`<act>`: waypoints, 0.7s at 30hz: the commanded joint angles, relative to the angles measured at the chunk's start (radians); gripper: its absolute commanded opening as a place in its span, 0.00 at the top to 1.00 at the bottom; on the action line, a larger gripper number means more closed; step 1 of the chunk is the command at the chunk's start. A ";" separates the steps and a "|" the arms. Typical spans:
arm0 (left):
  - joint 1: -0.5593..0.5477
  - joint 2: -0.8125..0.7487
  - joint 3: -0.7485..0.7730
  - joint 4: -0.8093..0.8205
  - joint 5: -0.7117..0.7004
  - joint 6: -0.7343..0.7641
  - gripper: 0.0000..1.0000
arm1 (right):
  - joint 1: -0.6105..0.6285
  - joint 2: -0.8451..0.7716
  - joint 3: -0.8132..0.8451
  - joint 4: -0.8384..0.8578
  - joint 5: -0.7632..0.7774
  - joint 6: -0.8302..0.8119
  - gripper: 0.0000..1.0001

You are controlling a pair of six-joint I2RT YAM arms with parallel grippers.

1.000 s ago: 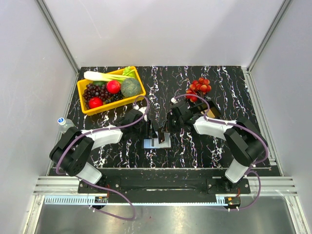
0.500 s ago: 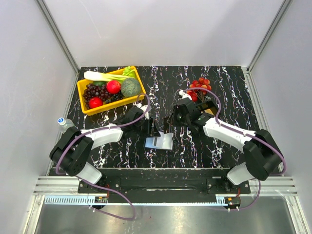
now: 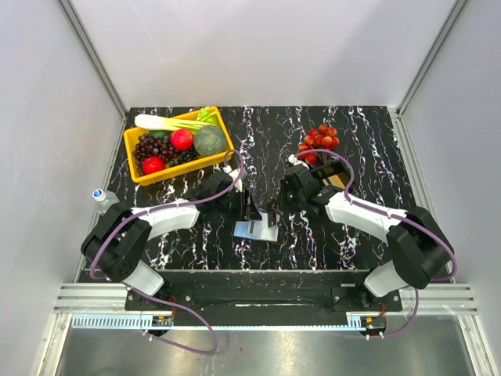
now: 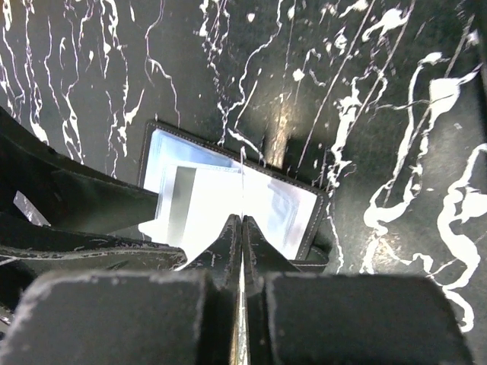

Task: Put the credit cards into the card holder
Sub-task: Turn over the card slot in the card holder.

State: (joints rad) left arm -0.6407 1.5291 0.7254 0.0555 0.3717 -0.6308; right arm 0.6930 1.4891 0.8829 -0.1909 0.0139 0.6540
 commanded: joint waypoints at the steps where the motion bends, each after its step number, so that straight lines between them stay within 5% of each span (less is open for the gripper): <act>1: -0.007 0.002 0.042 0.047 0.022 -0.010 0.49 | 0.008 0.034 -0.009 0.053 -0.092 0.050 1.00; 21: -0.011 -0.040 0.037 0.047 0.030 -0.010 0.49 | 0.010 0.154 0.014 0.182 -0.230 0.110 1.00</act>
State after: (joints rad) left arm -0.6464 1.5288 0.7258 0.0551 0.3813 -0.6373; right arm 0.6941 1.6398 0.8753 -0.0616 -0.1757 0.7490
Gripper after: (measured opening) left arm 0.510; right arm 0.010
